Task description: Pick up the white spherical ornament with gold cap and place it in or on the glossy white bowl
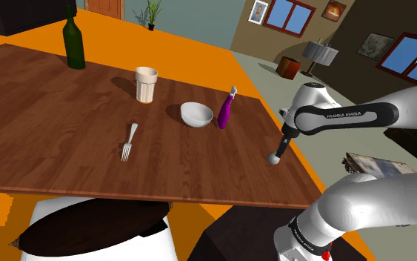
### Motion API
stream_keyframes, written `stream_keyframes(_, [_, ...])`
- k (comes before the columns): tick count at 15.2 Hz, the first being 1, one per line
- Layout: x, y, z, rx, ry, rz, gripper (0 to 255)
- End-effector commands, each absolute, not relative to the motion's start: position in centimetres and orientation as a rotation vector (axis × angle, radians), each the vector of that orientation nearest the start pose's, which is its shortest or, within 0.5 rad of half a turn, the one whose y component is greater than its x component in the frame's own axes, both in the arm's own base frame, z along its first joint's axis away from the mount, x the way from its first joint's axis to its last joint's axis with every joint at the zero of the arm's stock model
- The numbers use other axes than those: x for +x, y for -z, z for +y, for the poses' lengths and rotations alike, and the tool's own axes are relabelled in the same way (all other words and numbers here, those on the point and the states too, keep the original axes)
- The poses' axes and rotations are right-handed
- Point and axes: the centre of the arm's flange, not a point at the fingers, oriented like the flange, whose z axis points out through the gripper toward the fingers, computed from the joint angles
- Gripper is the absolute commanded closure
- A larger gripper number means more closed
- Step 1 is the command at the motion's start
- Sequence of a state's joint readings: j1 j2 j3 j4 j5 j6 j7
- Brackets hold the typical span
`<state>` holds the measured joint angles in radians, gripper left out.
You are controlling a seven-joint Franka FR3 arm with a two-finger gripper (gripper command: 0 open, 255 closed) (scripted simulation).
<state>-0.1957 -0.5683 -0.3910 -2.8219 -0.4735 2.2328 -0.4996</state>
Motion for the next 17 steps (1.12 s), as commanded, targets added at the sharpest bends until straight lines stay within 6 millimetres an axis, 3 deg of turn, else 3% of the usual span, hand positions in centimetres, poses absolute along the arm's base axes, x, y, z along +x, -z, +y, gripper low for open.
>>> stream_keyframes(1, [28.3, -34.4, -18.5, -3.235, -0.161, -0.446, 0])
stream_keyframes(3, [28.3, -34.4, -18.5, -3.235, -0.161, -0.446, 0])
stream_keyframes(4, [28.3, -34.4, -18.5, -3.235, -0.161, -0.446, 255])
stream_keyframes(13, [28.3, -34.4, -18.5, -3.235, -0.161, -0.446, 255])
stream_keyframes(17, [28.3, -36.5, -18.5, -3.235, -0.161, -0.446, 255])
